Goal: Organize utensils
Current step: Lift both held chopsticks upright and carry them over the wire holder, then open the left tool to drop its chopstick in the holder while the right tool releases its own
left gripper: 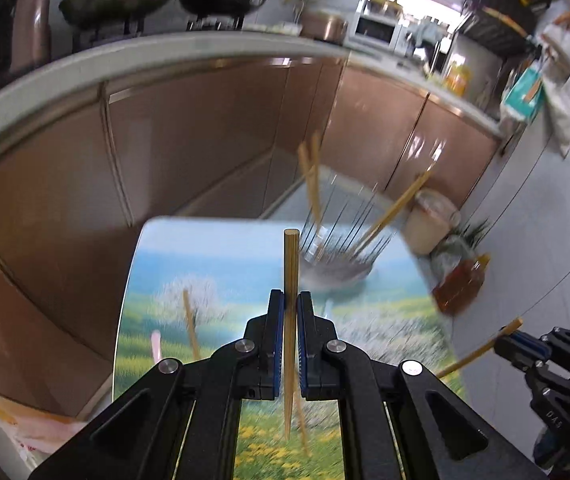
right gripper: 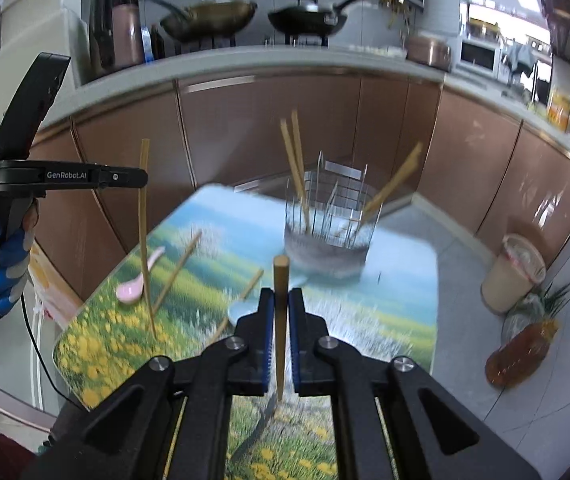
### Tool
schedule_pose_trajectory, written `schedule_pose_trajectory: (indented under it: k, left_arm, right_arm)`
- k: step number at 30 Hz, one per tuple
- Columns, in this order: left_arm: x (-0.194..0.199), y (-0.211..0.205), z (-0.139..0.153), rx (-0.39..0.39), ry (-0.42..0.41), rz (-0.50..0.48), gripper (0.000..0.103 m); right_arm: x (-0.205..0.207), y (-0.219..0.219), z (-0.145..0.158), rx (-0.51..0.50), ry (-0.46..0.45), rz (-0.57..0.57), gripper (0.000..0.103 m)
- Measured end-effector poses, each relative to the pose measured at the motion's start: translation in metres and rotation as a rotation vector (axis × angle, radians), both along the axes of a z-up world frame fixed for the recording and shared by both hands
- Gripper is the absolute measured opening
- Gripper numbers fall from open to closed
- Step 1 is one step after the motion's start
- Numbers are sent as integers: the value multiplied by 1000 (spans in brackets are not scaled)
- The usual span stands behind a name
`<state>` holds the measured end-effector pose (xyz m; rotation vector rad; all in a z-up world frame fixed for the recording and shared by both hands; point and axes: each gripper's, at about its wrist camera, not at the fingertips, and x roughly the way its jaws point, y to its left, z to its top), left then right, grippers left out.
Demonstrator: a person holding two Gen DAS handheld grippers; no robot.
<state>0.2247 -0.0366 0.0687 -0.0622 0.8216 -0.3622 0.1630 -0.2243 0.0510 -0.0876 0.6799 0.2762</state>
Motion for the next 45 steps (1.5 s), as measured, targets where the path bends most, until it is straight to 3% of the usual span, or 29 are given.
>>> schedule_pose_trajectory:
  k: [8, 12, 15, 20, 29, 36, 45]
  left_arm:
    - [42, -33, 84, -95, -148, -25, 6]
    - [75, -49, 101, -143, -187, -25, 6]
    - [102, -60, 96, -167, -198, -14, 6]
    - [144, -74, 65, -193, -198, 9, 6]
    - [184, -91, -9, -162, -206, 51, 6]
    - [190, -104, -46, -120, -196, 48, 6]
    - [182, -105, -73, -70, -167, 56, 6]
  right_arm:
    - [43, 0, 87, -31, -155, -3, 6]
    - [79, -9, 121, -22, -218, -24, 6]
    - [109, -18, 126, -5, -234, -44, 6]
    - [153, -31, 105, 27, -217, -60, 6]
    - [219, -42, 28, 46, -136, -70, 6]
    - [229, -48, -13, 85, -113, -81, 6]
    - [219, -63, -36, 128, -70, -105, 7]
